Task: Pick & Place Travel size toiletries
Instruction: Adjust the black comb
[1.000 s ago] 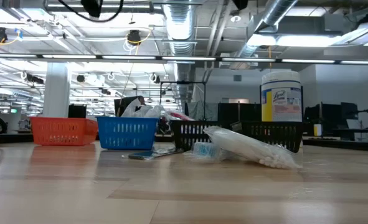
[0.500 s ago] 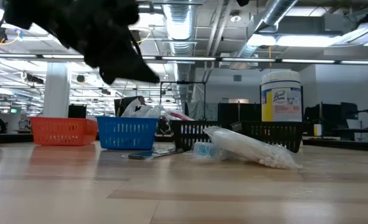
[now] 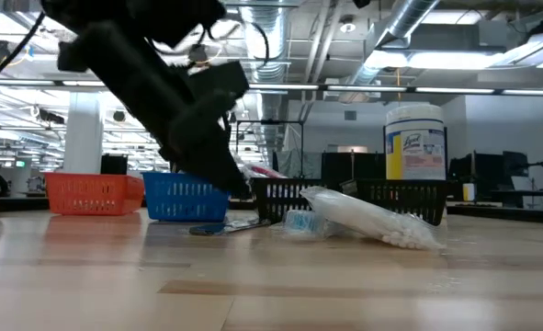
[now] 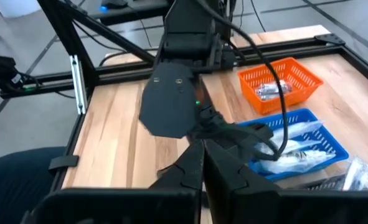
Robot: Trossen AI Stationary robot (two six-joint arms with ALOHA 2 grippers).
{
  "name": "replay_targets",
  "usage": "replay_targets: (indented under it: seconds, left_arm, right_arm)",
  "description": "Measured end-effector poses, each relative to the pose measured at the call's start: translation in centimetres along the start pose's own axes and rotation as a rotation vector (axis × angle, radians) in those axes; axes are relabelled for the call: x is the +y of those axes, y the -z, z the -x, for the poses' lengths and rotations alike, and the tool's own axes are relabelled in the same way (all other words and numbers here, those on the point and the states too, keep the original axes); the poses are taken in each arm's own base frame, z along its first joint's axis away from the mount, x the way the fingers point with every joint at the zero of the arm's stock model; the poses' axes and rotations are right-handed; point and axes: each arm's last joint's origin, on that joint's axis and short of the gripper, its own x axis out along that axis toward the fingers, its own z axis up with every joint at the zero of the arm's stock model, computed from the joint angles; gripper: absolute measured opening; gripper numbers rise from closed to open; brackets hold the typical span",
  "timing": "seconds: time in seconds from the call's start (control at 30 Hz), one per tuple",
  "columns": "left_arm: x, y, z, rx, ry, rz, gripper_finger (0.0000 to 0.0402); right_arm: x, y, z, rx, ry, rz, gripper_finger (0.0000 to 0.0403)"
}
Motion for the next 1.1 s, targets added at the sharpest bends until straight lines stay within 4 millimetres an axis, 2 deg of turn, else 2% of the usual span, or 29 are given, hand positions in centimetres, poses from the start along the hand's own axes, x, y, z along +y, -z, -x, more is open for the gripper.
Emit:
replay_targets:
  seconds: [0.3,0.5,0.83,1.1]
  left_arm:
    - [-0.1,0.3,-0.2,0.018,0.012,-0.004,0.0]
    - [-0.1,0.9,-0.2,0.129,0.122,-0.012,0.0]
    - [-2.7,3.3,2.1,0.192,0.106,-0.059,0.0]
    - [-4.0,3.6,3.0,0.189,0.13,-0.096,0.0]
  right_arm:
    - [0.1,0.3,0.1,0.024,0.0,0.008,0.0001]
    - [0.1,0.3,0.1,0.024,0.0,0.008,0.0001]
    - [0.0,0.4,0.1,0.038,0.005,0.013,0.0001]
    - [0.0,0.4,0.1,0.04,0.005,0.013,0.0001]
